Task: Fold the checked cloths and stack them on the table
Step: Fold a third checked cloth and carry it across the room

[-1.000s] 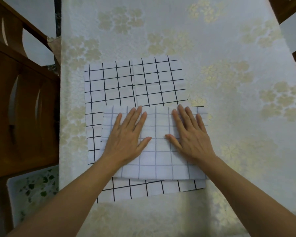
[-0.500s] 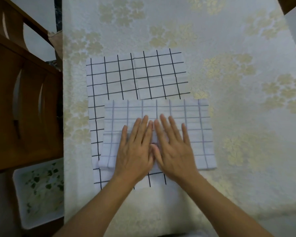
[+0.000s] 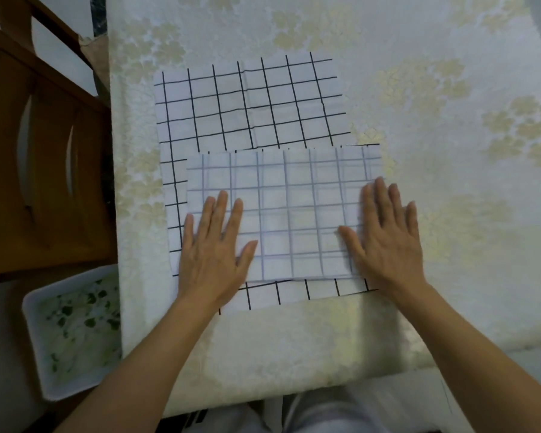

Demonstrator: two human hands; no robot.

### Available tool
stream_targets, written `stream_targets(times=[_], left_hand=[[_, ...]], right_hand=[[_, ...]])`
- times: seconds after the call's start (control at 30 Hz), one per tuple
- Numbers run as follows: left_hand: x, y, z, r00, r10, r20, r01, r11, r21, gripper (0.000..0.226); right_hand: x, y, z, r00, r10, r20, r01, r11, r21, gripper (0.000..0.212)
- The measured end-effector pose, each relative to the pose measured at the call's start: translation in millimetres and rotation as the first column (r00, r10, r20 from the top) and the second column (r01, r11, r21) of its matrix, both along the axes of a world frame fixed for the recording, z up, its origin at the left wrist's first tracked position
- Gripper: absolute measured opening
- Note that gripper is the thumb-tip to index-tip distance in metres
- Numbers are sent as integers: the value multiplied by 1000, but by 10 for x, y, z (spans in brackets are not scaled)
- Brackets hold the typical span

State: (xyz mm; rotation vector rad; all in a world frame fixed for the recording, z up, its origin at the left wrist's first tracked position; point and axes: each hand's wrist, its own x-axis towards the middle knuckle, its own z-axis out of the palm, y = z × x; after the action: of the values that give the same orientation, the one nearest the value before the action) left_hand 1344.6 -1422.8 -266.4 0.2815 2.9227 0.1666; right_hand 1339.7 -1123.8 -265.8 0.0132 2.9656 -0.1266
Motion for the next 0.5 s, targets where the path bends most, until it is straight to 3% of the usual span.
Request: stream_targets(times=[0.23,0.5], left_hand=[[-435,212,41,996,-76,-54,76,997,-13,73],[-715,89,-87,994,-75,-75,74,997,-13,69]], right_hand=[[-438,-570,52,993,104,-57,-109,991,-72,81],[-640,-73,-53,1000,15,-3,-15,999,-51,81]])
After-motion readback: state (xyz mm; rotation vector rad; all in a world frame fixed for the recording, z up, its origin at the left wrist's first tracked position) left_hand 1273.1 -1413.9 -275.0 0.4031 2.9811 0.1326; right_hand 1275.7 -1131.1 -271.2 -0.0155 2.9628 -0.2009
